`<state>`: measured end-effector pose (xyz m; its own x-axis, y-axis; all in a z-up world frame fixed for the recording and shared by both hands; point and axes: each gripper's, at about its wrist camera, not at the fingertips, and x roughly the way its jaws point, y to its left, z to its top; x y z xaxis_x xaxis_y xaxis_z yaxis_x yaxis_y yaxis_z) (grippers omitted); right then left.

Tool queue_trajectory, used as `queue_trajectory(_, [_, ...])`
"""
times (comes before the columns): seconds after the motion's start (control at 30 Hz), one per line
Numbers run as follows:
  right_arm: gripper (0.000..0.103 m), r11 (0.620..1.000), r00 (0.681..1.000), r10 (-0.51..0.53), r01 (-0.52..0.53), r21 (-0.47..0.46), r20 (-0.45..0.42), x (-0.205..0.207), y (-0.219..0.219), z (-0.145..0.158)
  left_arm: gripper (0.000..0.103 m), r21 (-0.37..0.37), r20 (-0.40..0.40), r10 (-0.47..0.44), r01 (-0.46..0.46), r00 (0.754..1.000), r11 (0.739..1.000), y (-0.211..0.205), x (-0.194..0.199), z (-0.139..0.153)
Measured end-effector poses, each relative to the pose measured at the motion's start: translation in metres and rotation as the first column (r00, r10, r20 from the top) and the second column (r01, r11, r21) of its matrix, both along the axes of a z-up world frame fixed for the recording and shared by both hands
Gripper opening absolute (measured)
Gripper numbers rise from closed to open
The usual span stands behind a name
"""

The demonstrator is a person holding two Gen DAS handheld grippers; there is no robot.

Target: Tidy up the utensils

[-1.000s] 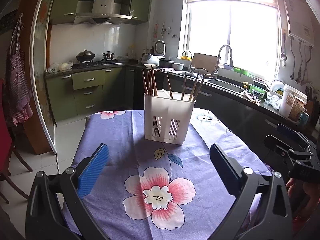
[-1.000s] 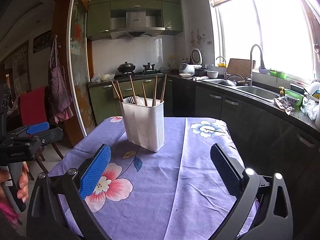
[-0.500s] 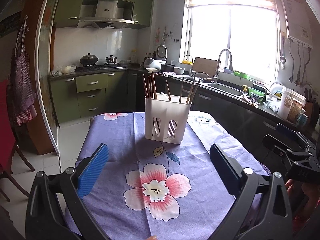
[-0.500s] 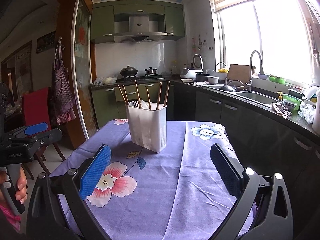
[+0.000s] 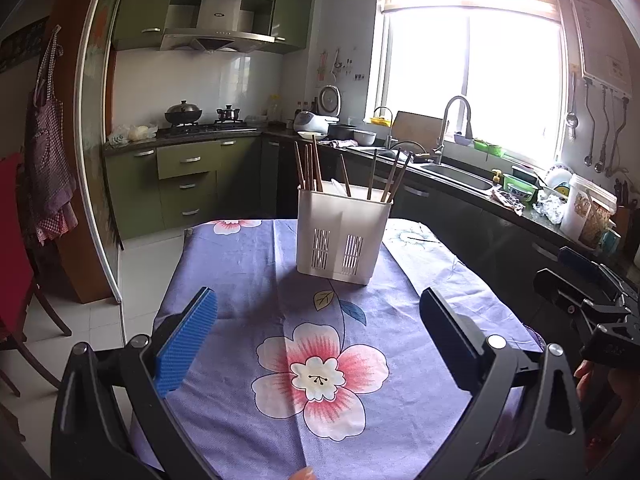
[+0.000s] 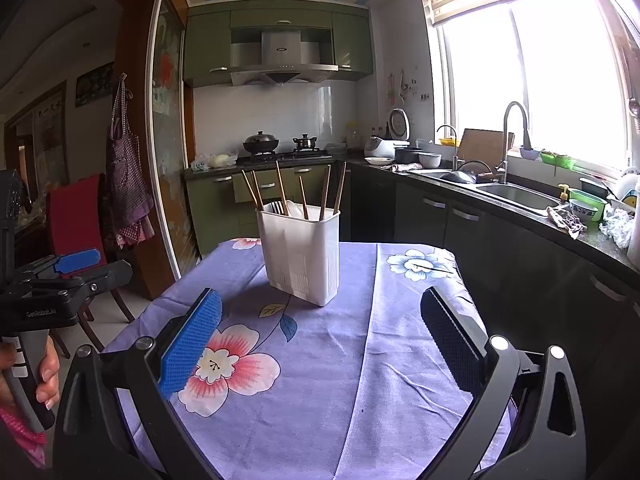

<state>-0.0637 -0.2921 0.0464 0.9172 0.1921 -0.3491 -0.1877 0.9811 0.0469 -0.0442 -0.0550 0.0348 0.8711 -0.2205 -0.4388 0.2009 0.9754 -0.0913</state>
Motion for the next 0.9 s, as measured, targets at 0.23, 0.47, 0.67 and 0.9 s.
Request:
queue_trajectory(0.23, [0.098, 1.0, 1.0, 0.007, -0.007, 0.008, -0.005, 0.0007, 0.0002, -0.0005, 0.096, 0.014, 0.005, 0.015, -0.015, 1.0, 1.0, -0.0019, 0.0004, -0.0004])
queue_trajectory(0.47, [0.098, 1.0, 1.0, 0.008, -0.008, 0.006, -0.008, 0.0018, 0.0008, -0.0009, 0.096, -0.033, -0.008, -0.008, 0.008, 1.0, 0.999, 0.0033, 0.0022, 0.0004])
queue_trajectory(0.67, [0.098, 1.0, 1.0, 0.008, -0.008, 0.006, -0.009, 0.0031, 0.0001, -0.0014, 0.096, -0.025, -0.023, 0.002, -0.003, 1.0, 1.0, 0.0032, 0.0037, -0.0019])
queue_trajectory(0.9, [0.098, 1.0, 1.0, 0.01, -0.01, 0.006, -0.011, 0.0039, 0.0009, -0.0029, 0.096, -0.011, -0.021, 0.01, -0.011, 1.0, 1.0, 0.0023, 0.0029, -0.0021])
